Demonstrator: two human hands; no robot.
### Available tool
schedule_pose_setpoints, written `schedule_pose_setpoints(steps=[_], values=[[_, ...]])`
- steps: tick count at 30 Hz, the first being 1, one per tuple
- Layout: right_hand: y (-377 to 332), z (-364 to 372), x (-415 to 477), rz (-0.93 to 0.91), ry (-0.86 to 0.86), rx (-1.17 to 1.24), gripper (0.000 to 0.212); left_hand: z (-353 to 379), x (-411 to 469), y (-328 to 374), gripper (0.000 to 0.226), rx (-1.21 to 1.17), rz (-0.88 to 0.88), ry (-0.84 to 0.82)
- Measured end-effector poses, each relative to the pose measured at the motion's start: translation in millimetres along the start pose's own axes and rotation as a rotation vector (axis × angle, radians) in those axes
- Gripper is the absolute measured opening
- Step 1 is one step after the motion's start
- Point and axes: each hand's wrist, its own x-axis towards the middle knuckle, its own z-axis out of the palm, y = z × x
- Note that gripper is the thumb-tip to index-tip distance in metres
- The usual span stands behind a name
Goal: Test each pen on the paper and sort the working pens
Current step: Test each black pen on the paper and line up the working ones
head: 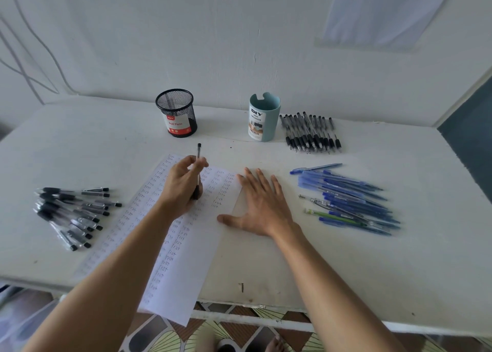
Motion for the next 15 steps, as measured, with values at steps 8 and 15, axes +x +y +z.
schedule_pose_setpoints(steps=[8,15], values=[[0.4,-1.3,-0.9,-0.006,-0.017,0.013,0.117,15.7,10.0,2.5,0.034,1.036,0.174,-0.138],[2.1,-1.4,1.5,-0.005,-0.008,0.044,0.106,1.4,14.2,1.2,0.026,0.952,0.16,0.094]])
